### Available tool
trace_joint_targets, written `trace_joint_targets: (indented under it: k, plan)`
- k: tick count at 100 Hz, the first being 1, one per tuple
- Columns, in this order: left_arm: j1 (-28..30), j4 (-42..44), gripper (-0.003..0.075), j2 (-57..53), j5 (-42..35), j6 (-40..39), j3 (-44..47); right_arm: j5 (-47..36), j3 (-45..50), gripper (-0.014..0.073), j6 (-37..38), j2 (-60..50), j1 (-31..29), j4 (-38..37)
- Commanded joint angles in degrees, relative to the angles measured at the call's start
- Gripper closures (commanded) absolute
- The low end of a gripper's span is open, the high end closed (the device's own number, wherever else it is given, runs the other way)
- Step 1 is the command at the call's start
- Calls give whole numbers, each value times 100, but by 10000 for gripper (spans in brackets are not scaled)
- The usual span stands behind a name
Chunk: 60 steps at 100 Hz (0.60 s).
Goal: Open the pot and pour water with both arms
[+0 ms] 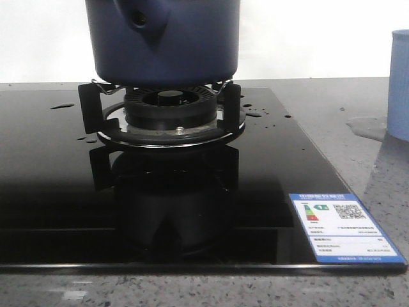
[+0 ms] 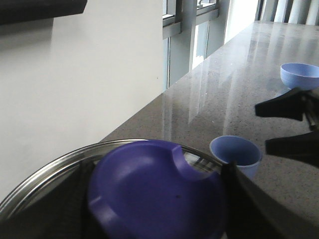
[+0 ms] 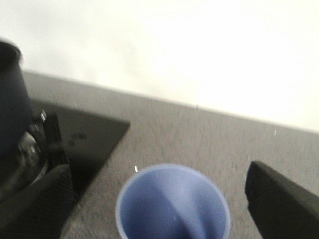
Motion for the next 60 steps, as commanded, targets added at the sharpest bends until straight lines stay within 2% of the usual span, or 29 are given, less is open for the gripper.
trace_joint_targets:
  k: [1, 11, 20, 29, 30, 38, 39, 41, 43, 60]
  plan:
    - [-52, -483, 437, -90, -79, 2, -223, 251, -149, -20, 176, -528, -27, 221]
    - [-63, -553, 437, 91, -79, 2, -223, 401, -149, 11, 176, -972, -27, 221]
    - [-144, -618, 437, 244, -112, 89, -223, 422, -149, 121, 176, -1359, -27, 221]
    - [-228, -614, 437, 405, -142, 319, -223, 422, -149, 319, 176, -1710, -27, 221]
    - [-240, -614, 437, 427, -156, 319, -223, 422, -149, 319, 176, -1732, -27, 221]
    - [-240, -614, 437, 497, -215, 328, -223, 422, -149, 551, 176, -1962, -27, 221]
    - [-240, -614, 437, 509, -226, 328, -223, 422, -149, 551, 176, -1962, -27, 221]
    - [-240, -614, 437, 524, -261, 328, -223, 422, -149, 622, 176, -2026, -27, 221]
    - [-240, -614, 437, 541, -309, 328, -223, 422, -149, 656, 176, -2052, -27, 221]
    - [-240, -614, 437, 684, -575, 328, -223, 422, -149, 664, 176, -2216, -27, 221]
